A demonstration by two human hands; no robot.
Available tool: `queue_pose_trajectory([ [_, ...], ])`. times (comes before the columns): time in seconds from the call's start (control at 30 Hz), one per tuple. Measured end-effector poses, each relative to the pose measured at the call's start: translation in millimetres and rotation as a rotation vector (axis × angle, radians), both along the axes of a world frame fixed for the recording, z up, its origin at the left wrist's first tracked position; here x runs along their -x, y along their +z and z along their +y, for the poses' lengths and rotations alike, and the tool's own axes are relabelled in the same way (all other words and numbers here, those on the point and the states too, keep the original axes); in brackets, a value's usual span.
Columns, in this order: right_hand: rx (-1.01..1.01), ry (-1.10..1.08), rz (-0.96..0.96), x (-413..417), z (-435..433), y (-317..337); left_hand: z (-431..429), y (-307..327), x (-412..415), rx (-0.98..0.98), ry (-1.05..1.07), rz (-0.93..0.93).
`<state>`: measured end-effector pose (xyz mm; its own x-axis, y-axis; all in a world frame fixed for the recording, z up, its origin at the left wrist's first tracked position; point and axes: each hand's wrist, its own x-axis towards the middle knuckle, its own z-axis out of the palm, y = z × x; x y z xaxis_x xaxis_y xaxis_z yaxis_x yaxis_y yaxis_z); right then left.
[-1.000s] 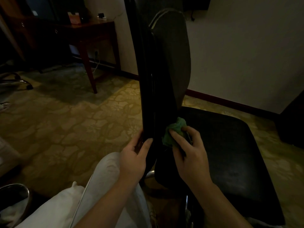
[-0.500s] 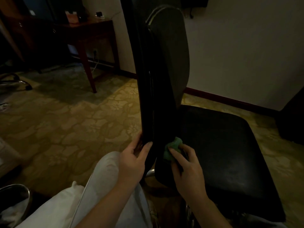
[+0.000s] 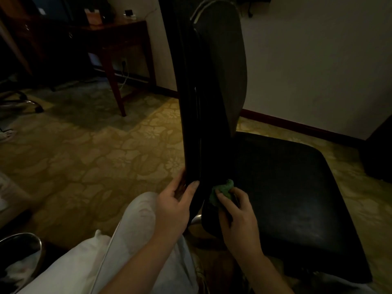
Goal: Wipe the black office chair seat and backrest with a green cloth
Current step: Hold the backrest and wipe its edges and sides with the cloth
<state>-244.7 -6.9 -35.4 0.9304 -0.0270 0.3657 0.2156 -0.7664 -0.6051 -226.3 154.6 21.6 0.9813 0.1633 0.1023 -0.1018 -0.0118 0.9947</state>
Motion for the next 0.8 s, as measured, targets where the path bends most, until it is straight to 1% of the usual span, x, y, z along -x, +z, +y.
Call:
queue_pose_trajectory([
  [0.1, 0.052, 0.022, 0.054, 1.2, 0.7, -6.1, -0.6, 0.0, 0.6, -0.013, 0.009, -0.008],
  [0.2, 0.032, 0.030, 0.068, 5.2, -0.8, -0.3, -1.1, 0.5, 0.4, -0.014, 0.012, 0.005],
  [0.27, -0.024, 0.002, -0.001, 7.3, -3.5, 10.5, 0.1, -3.9, -0.7, -0.013, 0.030, 0.033],
  [0.37, -0.112, -0.027, -0.157, 6.1, -8.0, 32.6, 1.7, -13.2, -0.5, -0.006, 0.041, 0.100],
  [0.47, -0.100, -0.001, -0.233, -1.0, -9.8, 45.9, 1.4, -17.8, 1.7, -0.010, 0.031, 0.144],
  [0.6, -0.051, 0.029, -0.152, -6.3, -9.7, 26.2, 1.0, -14.3, 1.8, -0.016, 0.024, 0.143],
  [0.7, -0.019, 0.020, -0.039, -4.2, -7.9, 0.2, 1.3, -13.9, 1.5, 0.019, 0.012, 0.139],
  [0.8, 0.076, 0.006, 0.078, -0.1, 0.7, -21.9, 1.0, -15.3, 2.0, 0.024, 0.006, 0.128],
])
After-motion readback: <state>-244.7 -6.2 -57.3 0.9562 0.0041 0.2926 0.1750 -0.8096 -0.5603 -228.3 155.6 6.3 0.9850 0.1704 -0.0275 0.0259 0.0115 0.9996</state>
